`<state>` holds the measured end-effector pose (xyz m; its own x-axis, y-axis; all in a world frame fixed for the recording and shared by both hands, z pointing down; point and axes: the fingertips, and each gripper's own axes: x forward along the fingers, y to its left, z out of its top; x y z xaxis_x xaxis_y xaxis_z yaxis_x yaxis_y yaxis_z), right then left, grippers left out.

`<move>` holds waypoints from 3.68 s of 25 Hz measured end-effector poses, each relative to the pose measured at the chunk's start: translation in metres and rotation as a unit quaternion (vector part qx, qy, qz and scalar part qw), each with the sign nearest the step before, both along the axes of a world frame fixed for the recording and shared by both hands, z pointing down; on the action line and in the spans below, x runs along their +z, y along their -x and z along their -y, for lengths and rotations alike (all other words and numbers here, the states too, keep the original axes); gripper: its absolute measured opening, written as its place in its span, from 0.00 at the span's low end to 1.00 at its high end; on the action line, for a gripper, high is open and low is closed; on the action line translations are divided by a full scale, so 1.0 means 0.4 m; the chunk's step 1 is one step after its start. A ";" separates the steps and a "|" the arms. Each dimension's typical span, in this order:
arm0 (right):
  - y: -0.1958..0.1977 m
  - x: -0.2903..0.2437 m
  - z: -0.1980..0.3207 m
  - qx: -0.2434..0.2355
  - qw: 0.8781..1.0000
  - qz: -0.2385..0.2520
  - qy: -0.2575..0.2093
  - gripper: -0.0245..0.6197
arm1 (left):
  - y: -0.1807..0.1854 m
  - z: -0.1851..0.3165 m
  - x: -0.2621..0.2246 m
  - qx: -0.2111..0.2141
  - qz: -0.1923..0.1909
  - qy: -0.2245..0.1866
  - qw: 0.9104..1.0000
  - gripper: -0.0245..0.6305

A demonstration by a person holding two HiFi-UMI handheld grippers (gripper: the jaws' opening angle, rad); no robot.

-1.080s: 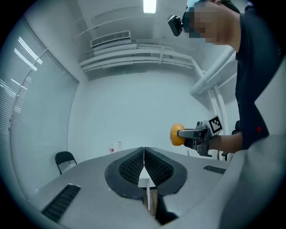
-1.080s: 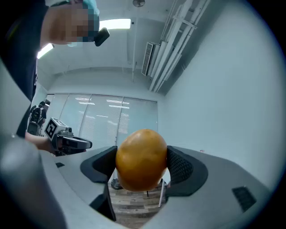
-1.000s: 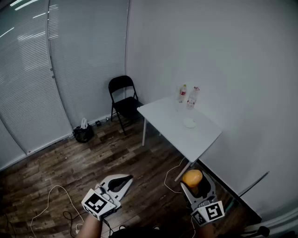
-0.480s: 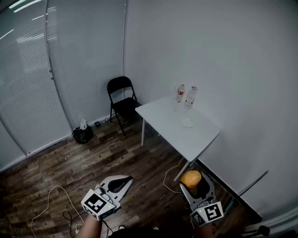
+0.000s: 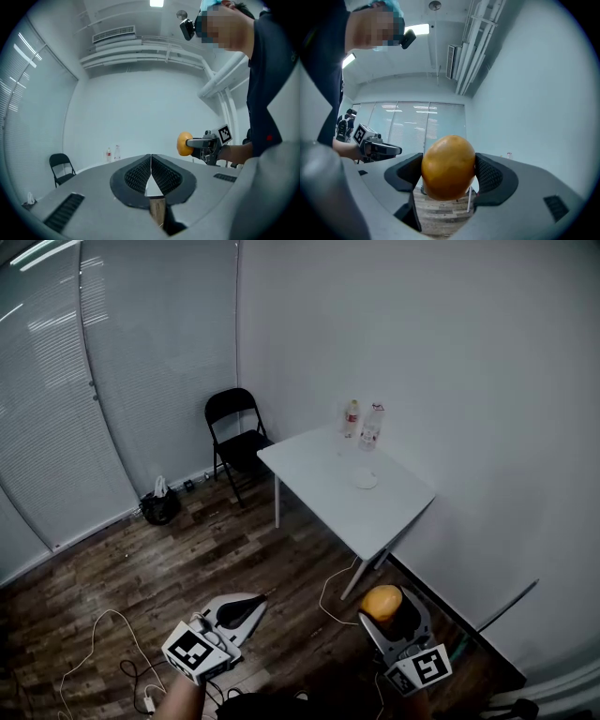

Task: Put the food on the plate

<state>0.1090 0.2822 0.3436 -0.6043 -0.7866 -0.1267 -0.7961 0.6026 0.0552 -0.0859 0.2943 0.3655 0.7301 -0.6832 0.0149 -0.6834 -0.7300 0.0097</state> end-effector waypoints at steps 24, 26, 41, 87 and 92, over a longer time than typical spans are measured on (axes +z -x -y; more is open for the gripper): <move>-0.191 0.095 0.348 0.039 0.999 0.009 0.029 0.58 | -0.167 0.444 0.056 0.015 0.032 0.011 0.999 0.07; -0.171 0.087 0.423 0.045 0.999 0.009 0.029 0.58 | -0.142 0.522 0.054 0.013 0.028 0.017 0.999 0.07; 0.047 0.053 0.932 0.083 0.996 -0.007 0.039 0.58 | 0.073 1.013 0.068 0.057 0.022 0.029 0.998 0.07; -0.295 0.717 2.069 0.095 0.934 -0.172 0.297 0.58 | -0.230 1.803 0.310 0.040 -0.006 0.141 0.989 0.07; -0.310 0.889 2.132 0.097 0.888 -0.247 0.375 0.58 | -0.215 1.830 0.354 0.034 0.004 0.157 0.987 0.07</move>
